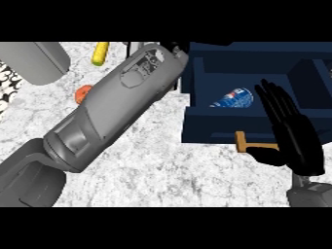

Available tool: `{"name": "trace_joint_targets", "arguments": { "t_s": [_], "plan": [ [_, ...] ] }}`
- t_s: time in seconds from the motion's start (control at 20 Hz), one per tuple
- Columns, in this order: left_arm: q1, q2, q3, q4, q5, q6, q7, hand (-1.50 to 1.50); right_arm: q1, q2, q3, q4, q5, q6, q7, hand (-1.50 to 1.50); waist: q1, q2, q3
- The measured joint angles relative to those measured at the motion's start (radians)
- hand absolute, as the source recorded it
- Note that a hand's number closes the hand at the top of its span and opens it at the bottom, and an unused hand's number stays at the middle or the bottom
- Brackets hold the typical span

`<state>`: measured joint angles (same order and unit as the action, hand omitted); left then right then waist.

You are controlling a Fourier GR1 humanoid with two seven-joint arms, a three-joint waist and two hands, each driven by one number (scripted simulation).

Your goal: Pick up the can, place it into the drawer and close the drawer

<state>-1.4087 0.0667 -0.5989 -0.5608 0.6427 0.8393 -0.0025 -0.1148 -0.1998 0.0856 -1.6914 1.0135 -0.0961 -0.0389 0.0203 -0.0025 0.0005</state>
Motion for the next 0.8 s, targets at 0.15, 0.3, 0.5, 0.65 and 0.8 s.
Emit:
{"name": "trace_joint_targets", "arguments": {
  "t_s": [0.15, 0.3, 0.5, 0.65, 0.8],
  "plan": [
    [0.026, 0.054, -0.010, -0.059, -0.022, -0.008, 0.045, -1.50, -0.063, 0.028, -0.010, 0.114, 0.028, -0.063, -0.008, -1.50, 0.007, -0.002, -0.001],
    [0.055, 0.117, -0.013, -0.129, -0.037, -0.026, 0.093, -1.50, -0.116, 0.030, -0.030, 0.212, 0.057, -0.124, -0.033, -1.50, 0.012, -0.010, -0.010],
    [0.099, 0.177, -0.030, -0.244, -0.057, -0.018, 0.151, -1.50, -0.193, 0.028, -0.064, 0.340, 0.086, -0.189, -0.051, -1.50, 0.027, -0.018, -0.017],
    [0.129, 0.218, -0.032, -0.296, -0.069, -0.022, 0.176, -1.50, -0.240, 0.032, -0.081, 0.424, 0.112, -0.247, -0.067, -1.50, 0.028, -0.021, -0.023],
    [0.153, 0.261, -0.031, -0.338, -0.073, -0.043, 0.205, -1.50, -0.295, 0.034, -0.098, 0.511, 0.145, -0.292, -0.063, -1.50, 0.031, -0.020, -0.024]
  ]
}}
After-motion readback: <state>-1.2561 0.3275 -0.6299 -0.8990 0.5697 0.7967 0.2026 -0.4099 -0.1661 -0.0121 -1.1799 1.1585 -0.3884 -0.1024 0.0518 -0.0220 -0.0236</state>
